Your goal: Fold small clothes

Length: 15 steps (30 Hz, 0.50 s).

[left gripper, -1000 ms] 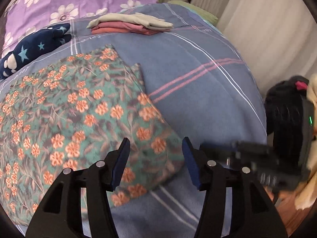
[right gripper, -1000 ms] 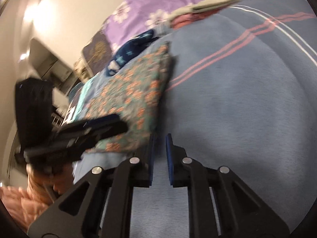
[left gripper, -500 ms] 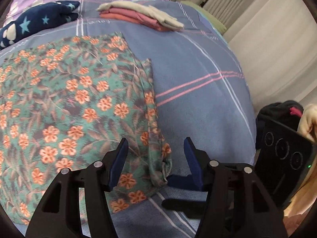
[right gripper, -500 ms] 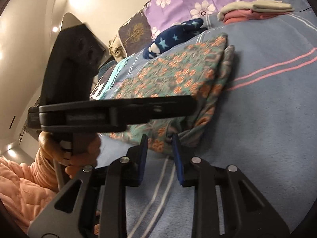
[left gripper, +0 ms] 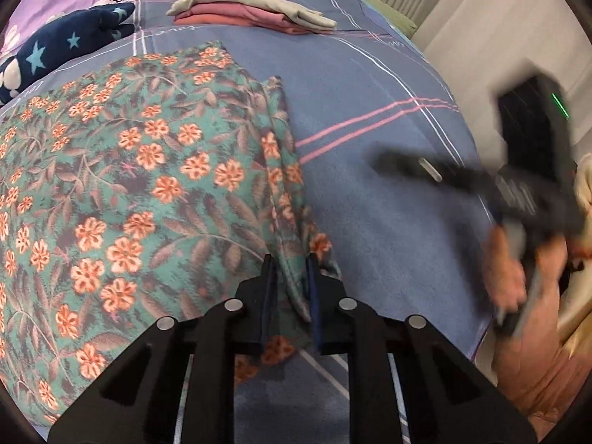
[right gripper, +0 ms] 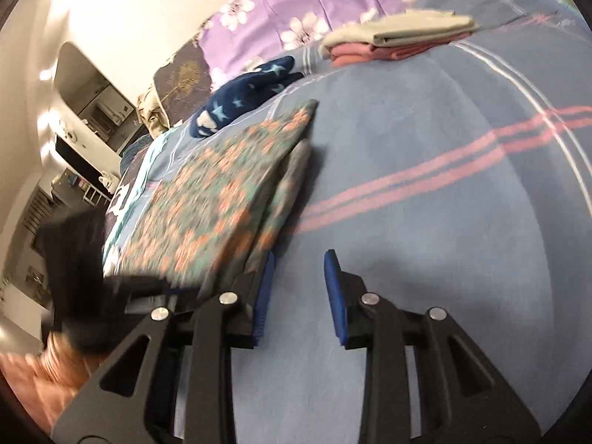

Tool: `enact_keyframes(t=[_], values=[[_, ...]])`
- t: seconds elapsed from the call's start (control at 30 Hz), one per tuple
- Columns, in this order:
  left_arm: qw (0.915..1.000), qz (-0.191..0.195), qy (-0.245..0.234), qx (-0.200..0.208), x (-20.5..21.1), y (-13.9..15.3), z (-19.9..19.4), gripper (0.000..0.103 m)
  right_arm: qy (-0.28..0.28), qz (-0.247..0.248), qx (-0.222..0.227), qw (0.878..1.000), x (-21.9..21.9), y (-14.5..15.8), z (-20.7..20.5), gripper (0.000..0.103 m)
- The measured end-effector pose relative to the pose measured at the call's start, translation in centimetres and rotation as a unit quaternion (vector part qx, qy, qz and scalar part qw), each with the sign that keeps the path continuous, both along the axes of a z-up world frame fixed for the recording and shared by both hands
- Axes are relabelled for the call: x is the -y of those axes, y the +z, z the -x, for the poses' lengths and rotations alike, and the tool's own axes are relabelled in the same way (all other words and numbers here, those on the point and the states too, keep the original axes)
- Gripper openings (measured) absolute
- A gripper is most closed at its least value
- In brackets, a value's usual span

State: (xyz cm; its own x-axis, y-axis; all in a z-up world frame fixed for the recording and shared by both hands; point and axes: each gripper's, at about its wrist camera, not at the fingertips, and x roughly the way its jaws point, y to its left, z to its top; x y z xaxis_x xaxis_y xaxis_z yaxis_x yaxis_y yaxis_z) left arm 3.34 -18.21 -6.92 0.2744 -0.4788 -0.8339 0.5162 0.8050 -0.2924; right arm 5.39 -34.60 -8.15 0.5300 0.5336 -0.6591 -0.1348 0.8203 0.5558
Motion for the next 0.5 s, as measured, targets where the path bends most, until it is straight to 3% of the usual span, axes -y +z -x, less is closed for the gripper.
enact_keyframes(t=[0.1,0.2,0.27,0.3,0.4,0.5], values=[[1.0,-0.008,-0.005,0.0,1.0,0.1,-0.2,0.023,0.01,-0.033,-0.045,0.998,-0.9,-1.1,-4.8,0.03],[0.9999,-0.01,-0.012,0.0,1.6,0.1,-0.2,0.023,0.007,-0.036,-0.063,0.997,-1.6,-2.0,-7.9,0.034],[0.9997,-0.009,-0.022,0.001,2.0,0.1,-0.1,0.019,0.003,-0.035,-0.062,0.997,-2.0,-2.3,-9.4,0.021],[0.9995,-0.009,-0.029,0.003,2.2,0.1,-0.1,0.014,-0.003,-0.037,-0.063,0.997,-2.0,-2.1,-9.8,0.003],[0.9982,-0.013,-0.052,0.029,3.0,0.3,0.6,0.009,-0.004,-0.064,0.0,0.998,-2.2,0.6,-9.0,0.002],[0.9971,-0.009,-0.068,0.034,3.8,-0.1,0.9,0.009,-0.01,-0.002,0.02,1.0,-3.3,1.2,-8.5,0.002]])
